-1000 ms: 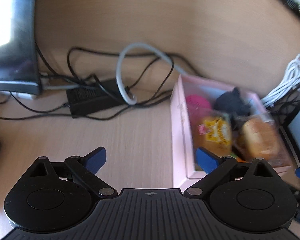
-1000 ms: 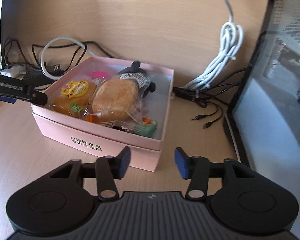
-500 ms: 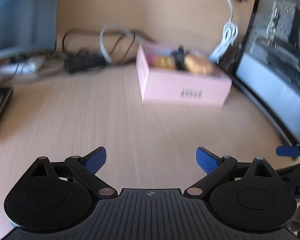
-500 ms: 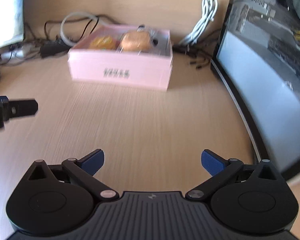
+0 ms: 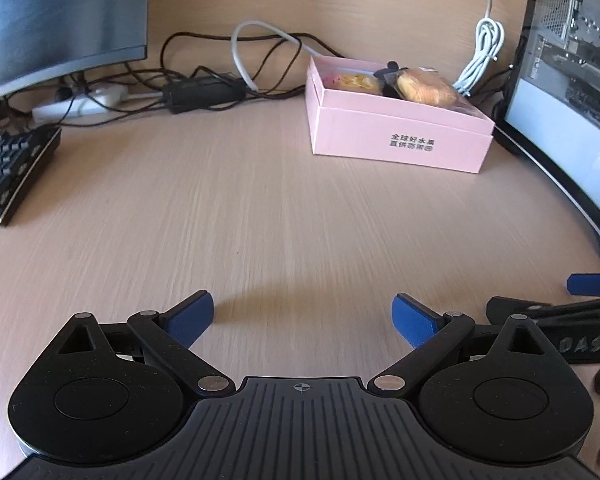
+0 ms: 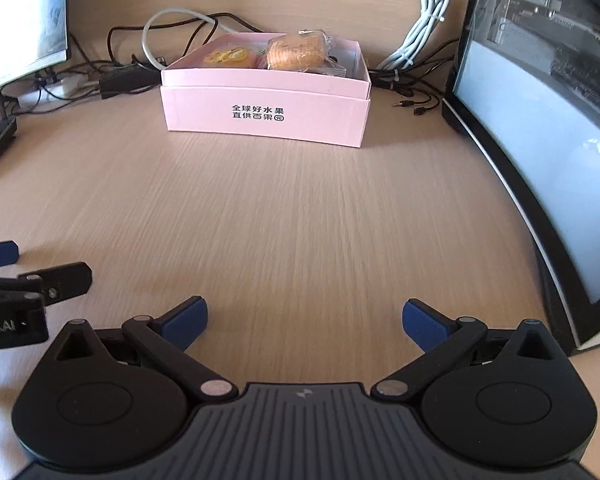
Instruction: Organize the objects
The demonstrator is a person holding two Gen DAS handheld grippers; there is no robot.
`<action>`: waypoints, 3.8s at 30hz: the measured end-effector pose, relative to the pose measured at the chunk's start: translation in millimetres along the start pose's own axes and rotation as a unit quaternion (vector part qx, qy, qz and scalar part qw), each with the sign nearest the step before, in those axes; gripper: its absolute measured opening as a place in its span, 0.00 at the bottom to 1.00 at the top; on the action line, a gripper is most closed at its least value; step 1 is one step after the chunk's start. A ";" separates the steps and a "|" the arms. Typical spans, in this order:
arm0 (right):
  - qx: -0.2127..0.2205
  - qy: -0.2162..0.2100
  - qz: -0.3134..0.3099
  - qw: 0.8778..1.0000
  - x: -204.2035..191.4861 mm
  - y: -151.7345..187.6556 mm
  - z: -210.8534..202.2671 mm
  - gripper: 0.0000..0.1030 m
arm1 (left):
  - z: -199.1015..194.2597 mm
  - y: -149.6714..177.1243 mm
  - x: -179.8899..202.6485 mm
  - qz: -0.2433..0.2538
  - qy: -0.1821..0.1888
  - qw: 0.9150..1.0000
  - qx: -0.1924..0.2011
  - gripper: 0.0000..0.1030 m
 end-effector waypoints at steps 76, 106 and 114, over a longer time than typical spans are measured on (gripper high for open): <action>0.078 -0.027 0.013 0.996 20.3 -25.9 38.9 1.00 | 37.6 -22.5 11.1 0.016 -0.037 0.999 0.029 0.99; 0.078 -0.027 0.013 0.996 20.2 -25.8 38.7 1.00 | 37.6 -22.5 11.0 0.016 -0.036 0.999 0.029 0.99; 0.078 -0.027 0.013 0.996 20.1 -25.9 38.9 1.00 | 37.9 -22.4 11.2 0.017 -0.036 0.999 0.029 0.99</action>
Point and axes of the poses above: each gripper's, at about its wrist camera, not at the fingertips, and z roughly the way its jaws point, x to its right, y to its underside, the point moved 4 cm from there along z, roughly the way its jaws point, and after that the axes turned 2 degrees about y, right-handed, at the moved point
